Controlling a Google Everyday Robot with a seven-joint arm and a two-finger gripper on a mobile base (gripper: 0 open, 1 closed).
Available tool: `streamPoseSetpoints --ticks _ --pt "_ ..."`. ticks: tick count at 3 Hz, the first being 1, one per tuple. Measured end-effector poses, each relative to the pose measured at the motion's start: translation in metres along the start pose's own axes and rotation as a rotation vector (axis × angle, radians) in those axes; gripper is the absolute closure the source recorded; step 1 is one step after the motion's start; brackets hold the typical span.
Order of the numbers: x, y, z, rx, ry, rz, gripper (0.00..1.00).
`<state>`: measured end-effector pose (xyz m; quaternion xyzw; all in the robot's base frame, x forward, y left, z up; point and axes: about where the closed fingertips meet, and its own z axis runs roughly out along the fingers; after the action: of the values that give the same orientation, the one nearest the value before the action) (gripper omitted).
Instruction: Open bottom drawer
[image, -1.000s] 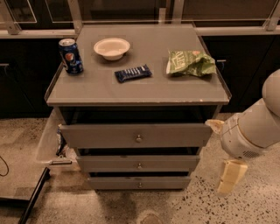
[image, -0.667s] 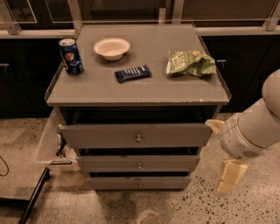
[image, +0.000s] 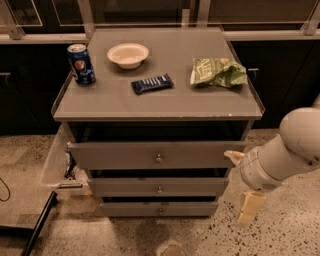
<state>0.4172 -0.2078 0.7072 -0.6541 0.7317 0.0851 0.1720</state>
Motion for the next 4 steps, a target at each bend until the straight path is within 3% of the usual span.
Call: streamPoseSetpoints --ticks 2,3,4 --pt "0.038 -0.006 0.072 0.050 -0.102 -0.091 0.00" --pt "0.038 -0.006 0.072 0.050 -0.102 -0.091 0.00" --pt "0.056 -0.001 0.106 0.014 -0.101 -0.027 0.00"
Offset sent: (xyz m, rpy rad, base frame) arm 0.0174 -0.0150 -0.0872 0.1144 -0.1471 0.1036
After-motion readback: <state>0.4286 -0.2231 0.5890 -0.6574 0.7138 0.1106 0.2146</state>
